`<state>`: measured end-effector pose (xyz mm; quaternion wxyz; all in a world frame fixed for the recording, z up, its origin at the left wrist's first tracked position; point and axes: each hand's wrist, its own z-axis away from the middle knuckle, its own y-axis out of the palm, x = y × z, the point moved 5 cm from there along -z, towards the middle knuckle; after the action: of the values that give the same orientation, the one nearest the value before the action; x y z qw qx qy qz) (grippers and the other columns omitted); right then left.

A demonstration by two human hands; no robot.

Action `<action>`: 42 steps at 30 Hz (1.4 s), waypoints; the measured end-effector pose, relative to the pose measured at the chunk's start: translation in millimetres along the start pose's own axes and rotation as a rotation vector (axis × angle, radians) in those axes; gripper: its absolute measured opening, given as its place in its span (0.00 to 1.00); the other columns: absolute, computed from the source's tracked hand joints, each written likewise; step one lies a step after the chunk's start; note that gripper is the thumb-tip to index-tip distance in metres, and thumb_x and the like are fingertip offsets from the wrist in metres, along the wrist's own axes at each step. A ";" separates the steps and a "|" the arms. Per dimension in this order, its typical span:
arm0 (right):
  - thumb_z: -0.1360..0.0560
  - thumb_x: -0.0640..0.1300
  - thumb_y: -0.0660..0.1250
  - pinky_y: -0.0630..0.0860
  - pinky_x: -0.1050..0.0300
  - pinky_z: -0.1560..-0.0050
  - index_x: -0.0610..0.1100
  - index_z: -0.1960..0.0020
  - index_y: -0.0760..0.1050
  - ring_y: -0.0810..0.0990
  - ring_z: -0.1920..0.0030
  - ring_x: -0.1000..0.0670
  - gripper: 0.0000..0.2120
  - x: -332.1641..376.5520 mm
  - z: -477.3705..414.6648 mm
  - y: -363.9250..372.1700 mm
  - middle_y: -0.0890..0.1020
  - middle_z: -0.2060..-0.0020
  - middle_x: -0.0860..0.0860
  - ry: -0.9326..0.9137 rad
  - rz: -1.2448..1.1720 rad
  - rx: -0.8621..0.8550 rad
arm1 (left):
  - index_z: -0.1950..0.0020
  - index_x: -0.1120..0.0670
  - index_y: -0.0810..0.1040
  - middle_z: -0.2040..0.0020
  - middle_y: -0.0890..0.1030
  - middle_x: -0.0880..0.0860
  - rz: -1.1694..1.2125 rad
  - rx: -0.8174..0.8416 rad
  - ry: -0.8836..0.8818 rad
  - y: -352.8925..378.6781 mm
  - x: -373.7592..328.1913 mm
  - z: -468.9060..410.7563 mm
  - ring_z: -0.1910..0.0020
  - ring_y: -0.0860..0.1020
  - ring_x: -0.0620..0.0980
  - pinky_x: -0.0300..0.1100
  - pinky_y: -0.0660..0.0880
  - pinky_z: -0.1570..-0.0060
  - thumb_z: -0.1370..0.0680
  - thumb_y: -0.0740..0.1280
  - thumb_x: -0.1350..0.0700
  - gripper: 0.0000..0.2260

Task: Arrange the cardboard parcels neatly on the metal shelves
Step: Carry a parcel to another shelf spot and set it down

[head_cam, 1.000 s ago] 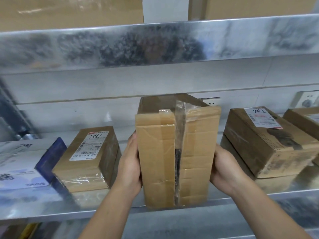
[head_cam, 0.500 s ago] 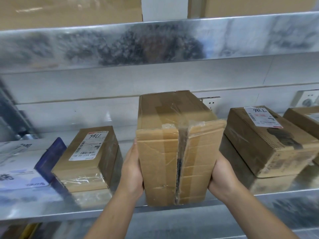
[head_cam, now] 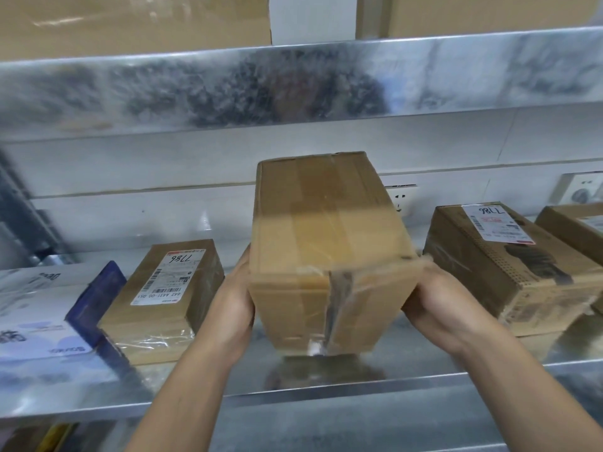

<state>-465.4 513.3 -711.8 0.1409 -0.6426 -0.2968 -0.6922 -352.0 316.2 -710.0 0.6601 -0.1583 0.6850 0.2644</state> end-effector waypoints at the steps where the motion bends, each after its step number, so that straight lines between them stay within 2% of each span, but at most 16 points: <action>1: 0.30 0.43 0.70 0.74 0.52 0.42 0.52 0.44 0.85 0.82 0.41 0.49 0.16 -0.6 -0.1 0.1 0.87 0.46 0.52 0.001 -0.031 0.009 | 0.49 0.50 0.83 0.57 0.87 0.46 0.016 0.016 0.010 1.9 -1.9 0.8 0.53 0.84 0.45 0.42 0.75 0.53 0.17 0.58 0.58 0.14; 4: 0.23 0.46 0.64 0.75 0.55 0.45 0.52 0.35 0.80 0.82 0.42 0.54 0.18 -4.8 0.9 6.8 0.86 0.42 0.53 0.040 -0.083 0.031 | 0.39 0.46 0.79 0.58 0.86 0.40 0.060 0.053 0.023 6.1 -3.9 2.9 0.60 0.83 0.36 0.38 0.72 0.59 0.16 0.57 0.50 0.12; 7: 0.17 0.47 0.59 0.79 0.54 0.46 0.53 0.35 0.79 0.84 0.44 0.52 0.15 -9.8 1.3 11.5 0.87 0.46 0.54 0.062 -0.116 -0.010 | 0.39 0.47 0.76 0.55 0.85 0.47 0.127 0.036 0.008 4.0 -0.5 0.4 0.51 0.82 0.49 0.52 0.78 0.45 0.15 0.58 0.52 0.09; 9: 0.15 0.47 0.58 0.82 0.58 0.54 0.51 0.35 0.79 0.86 0.52 0.53 0.15 -14.4 2.7 14.5 0.88 0.52 0.53 0.078 -0.121 -0.014 | 0.43 0.48 0.76 0.53 0.83 0.49 0.125 0.013 0.023 2.7 3.5 0.0 0.46 0.79 0.53 0.57 0.75 0.39 0.15 0.58 0.52 0.07; 12: 0.15 0.47 0.56 0.81 0.62 0.64 0.47 0.35 0.79 0.87 0.59 0.54 0.15 -19.4 6.6 17.7 0.88 0.58 0.53 0.081 -0.110 -0.027 | 0.39 0.49 0.75 0.50 0.83 0.49 0.149 -0.013 0.023 2.1 12.6 2.1 0.46 0.80 0.51 0.50 0.77 0.46 0.14 0.57 0.50 0.10; 15: 0.14 0.47 0.55 0.81 0.62 0.64 0.46 0.30 0.77 0.87 0.58 0.55 0.17 -25.7 8.4 19.1 0.88 0.56 0.54 0.085 -0.125 -0.060 | 0.30 0.57 0.74 0.46 0.83 0.53 0.176 -0.026 -0.030 1.4 19.0 3.7 0.49 0.82 0.51 0.45 0.77 0.53 0.15 0.55 0.48 0.19; 19: 0.13 0.47 0.55 0.82 0.63 0.60 0.45 0.26 0.73 0.86 0.55 0.57 0.19 -34.5 10.3 18.0 0.87 0.55 0.57 0.086 -0.129 -0.108 | 0.38 0.58 0.77 0.57 0.85 0.50 0.213 0.002 -0.032 1.0 28.1 4.6 0.59 0.84 0.46 0.39 0.79 0.63 0.14 0.54 0.51 0.16; 21: 0.13 0.47 0.55 0.82 0.63 0.60 0.44 0.25 0.73 0.86 0.55 0.57 0.19 -38.0 11.0 16.9 0.87 0.56 0.58 0.079 -0.144 -0.127 | 0.35 0.61 0.75 0.57 0.85 0.50 0.238 0.027 -0.003 1.6 29.7 6.3 0.59 0.84 0.46 0.38 0.80 0.63 0.14 0.56 0.52 0.16; 24: 0.13 0.45 0.54 0.82 0.62 0.61 0.42 0.25 0.72 0.86 0.56 0.57 0.19 -39.8 12.3 17.0 0.88 0.57 0.57 0.056 -0.174 -0.128 | 0.28 0.64 0.70 0.58 0.86 0.49 0.258 0.049 0.050 0.6 33.0 6.9 0.60 0.84 0.45 0.37 0.79 0.64 0.24 0.65 0.50 0.28; 27: 0.13 0.43 0.52 0.83 0.59 0.59 0.45 0.28 0.74 0.87 0.54 0.53 0.18 -36.7 12.1 19.0 0.88 0.54 0.55 0.015 -0.215 -0.099 | 0.34 0.61 0.74 0.60 0.86 0.49 0.288 0.046 0.069 -1.9 36.9 6.4 0.63 0.85 0.45 0.37 0.79 0.66 0.35 0.73 0.51 0.32; 29: 0.13 0.41 0.51 0.83 0.58 0.55 0.50 0.33 0.75 0.86 0.51 0.53 0.17 -34.2 9.9 18.3 0.87 0.51 0.55 -0.026 -0.241 -0.090 | 0.41 0.51 0.80 0.53 0.85 0.50 0.300 0.028 0.101 -4.1 40.3 3.0 0.57 0.84 0.46 0.40 0.80 0.60 0.37 0.71 0.48 0.25; 31: 0.13 0.41 0.49 0.82 0.59 0.53 0.51 0.36 0.74 0.85 0.51 0.54 0.16 -32.3 8.4 19.5 0.86 0.51 0.57 -0.039 -0.260 -0.085 | 0.50 0.40 0.84 0.51 0.83 0.46 0.278 0.034 0.161 -4.1 39.5 2.4 0.52 0.83 0.45 0.44 0.79 0.51 0.32 0.68 0.53 0.14; 35: 0.13 0.39 0.50 0.81 0.62 0.55 0.59 0.44 0.80 0.84 0.52 0.56 0.23 -38.2 7.7 19.7 0.85 0.51 0.59 -0.048 -0.285 -0.073 | 0.54 0.35 0.84 0.51 0.83 0.42 0.252 0.073 0.208 1.7 32.5 7.0 0.51 0.82 0.42 0.40 0.79 0.52 0.28 0.62 0.56 0.17; 37: 0.13 0.39 0.51 0.81 0.62 0.56 0.59 0.45 0.80 0.84 0.53 0.56 0.22 -40.9 7.6 18.6 0.85 0.51 0.58 -0.057 -0.276 -0.079 | 0.50 0.36 0.83 0.48 0.83 0.42 0.216 0.098 0.204 3.2 32.0 7.1 0.49 0.82 0.42 0.40 0.79 0.50 0.26 0.65 0.57 0.15; 40: 0.16 0.50 0.54 0.82 0.60 0.58 0.48 0.45 0.74 0.84 0.55 0.53 0.12 -36.7 5.4 14.9 0.84 0.57 0.55 -0.086 -0.346 -0.082 | 0.35 0.44 0.77 0.34 0.80 0.46 0.099 0.108 0.232 0.6 27.3 4.5 0.33 0.77 0.50 0.52 0.73 0.32 0.19 0.64 0.59 0.16; 42: 0.23 0.58 0.56 0.82 0.58 0.61 0.45 0.46 0.73 0.84 0.59 0.52 0.18 -30.6 3.8 11.0 0.85 0.59 0.51 -0.095 -0.402 -0.067 | 0.28 0.44 0.73 0.27 0.75 0.45 -0.064 0.155 0.279 -2.1 22.9 2.8 0.26 0.70 0.47 0.55 0.64 0.24 0.19 0.62 0.53 0.19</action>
<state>-452.0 501.2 -739.0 -0.0358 -0.6067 -0.4023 -0.6847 -350.4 319.1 -732.9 0.5771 -0.1636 0.7829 0.1651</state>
